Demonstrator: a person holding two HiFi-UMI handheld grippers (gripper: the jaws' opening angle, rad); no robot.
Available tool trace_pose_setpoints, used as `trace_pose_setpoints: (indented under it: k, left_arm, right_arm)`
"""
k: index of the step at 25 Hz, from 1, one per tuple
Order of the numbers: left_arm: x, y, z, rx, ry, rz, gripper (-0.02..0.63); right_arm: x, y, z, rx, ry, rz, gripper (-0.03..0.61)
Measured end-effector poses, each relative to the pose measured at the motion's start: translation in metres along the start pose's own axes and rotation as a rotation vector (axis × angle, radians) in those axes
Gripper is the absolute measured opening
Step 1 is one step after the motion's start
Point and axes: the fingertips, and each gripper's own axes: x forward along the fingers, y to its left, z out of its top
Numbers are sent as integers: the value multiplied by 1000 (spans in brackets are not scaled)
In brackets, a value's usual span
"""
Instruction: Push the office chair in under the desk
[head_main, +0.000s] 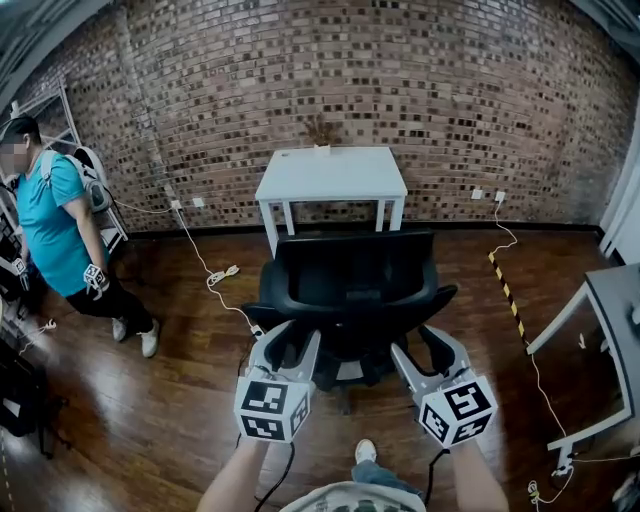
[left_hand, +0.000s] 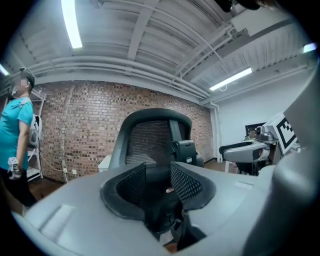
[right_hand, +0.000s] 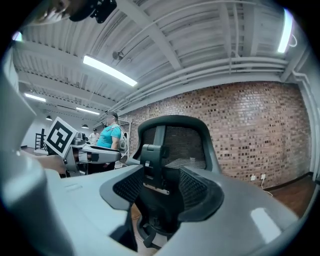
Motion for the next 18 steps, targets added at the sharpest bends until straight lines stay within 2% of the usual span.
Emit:
trace_pose_setpoints:
  k: [8,12,18]
  left_arm:
    - [46,48,15,57,7,71,212]
    - [60,64,14,72,38,65,268]
    - [78,77,13,66,57,26,287]
  right_arm:
    - [37,-52,10,-30,-7,-8,245]
    - [54,-69,15,-22,-6,8,265]
    - [78,-99,15,-6,17,21,323]
